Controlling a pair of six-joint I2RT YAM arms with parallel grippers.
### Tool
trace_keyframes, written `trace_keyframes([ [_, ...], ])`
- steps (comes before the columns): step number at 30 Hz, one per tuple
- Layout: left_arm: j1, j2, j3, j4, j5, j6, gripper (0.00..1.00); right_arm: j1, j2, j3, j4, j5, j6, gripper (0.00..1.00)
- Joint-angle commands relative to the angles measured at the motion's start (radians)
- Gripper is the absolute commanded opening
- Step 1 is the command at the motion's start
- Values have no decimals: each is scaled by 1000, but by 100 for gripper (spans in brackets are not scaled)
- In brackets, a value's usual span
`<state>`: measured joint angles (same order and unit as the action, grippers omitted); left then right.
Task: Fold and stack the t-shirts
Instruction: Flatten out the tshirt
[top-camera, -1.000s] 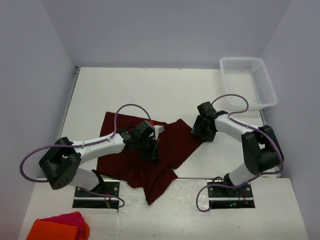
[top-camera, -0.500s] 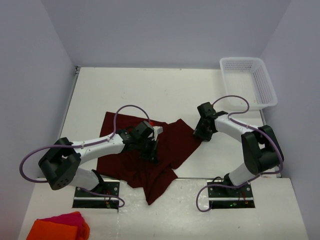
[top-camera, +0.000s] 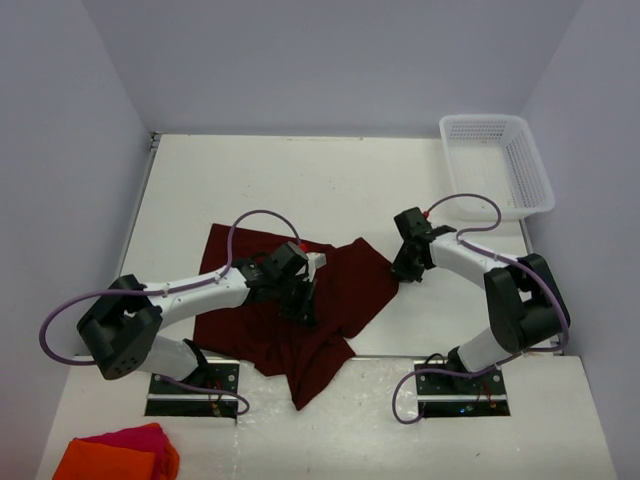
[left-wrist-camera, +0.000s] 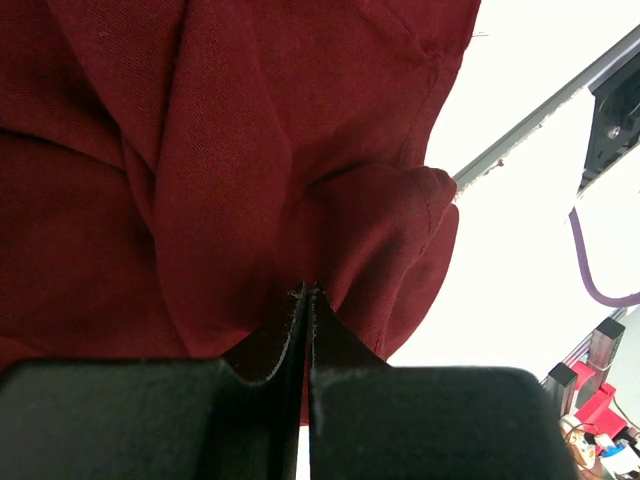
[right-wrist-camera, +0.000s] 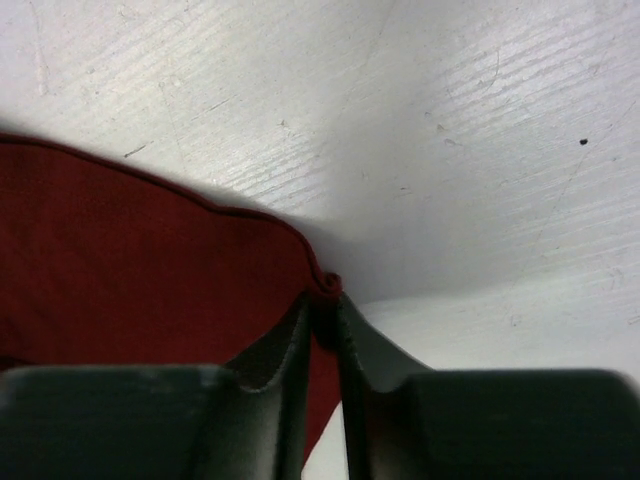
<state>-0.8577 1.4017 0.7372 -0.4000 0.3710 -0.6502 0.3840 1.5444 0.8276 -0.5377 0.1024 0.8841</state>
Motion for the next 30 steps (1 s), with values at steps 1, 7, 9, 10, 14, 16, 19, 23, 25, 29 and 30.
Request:
trace_keyframes([
  [1,8,8,-12,3,20,24,0,9,-29,-4,12,56,39,1],
  [7,6,-55,68,-42,-168,54,0,16,-35,50,11,115,-46,0],
  [9,28,-46,190,-98,-247,55,5,16,-44,70,27,106,-92,0],
  [10,46,-31,238,-120,-266,54,9,18,-47,77,38,86,-120,0],
  [14,227,49,421,-174,-187,52,14,29,-69,117,30,68,-213,0],
  [16,314,85,462,-171,-191,61,18,30,-78,123,48,62,-255,0],
  [19,440,169,548,-217,-190,70,41,30,-78,145,41,62,-284,0],
  [23,591,278,585,-235,-205,83,49,32,-95,159,42,34,-329,0],
  [25,660,344,602,-246,-205,98,49,32,-119,156,50,13,-338,0],
  [29,718,416,636,-275,-328,116,49,32,-148,136,68,-35,-362,0],
  [30,729,433,643,-276,-348,119,50,30,-150,128,70,-39,-366,0],
])
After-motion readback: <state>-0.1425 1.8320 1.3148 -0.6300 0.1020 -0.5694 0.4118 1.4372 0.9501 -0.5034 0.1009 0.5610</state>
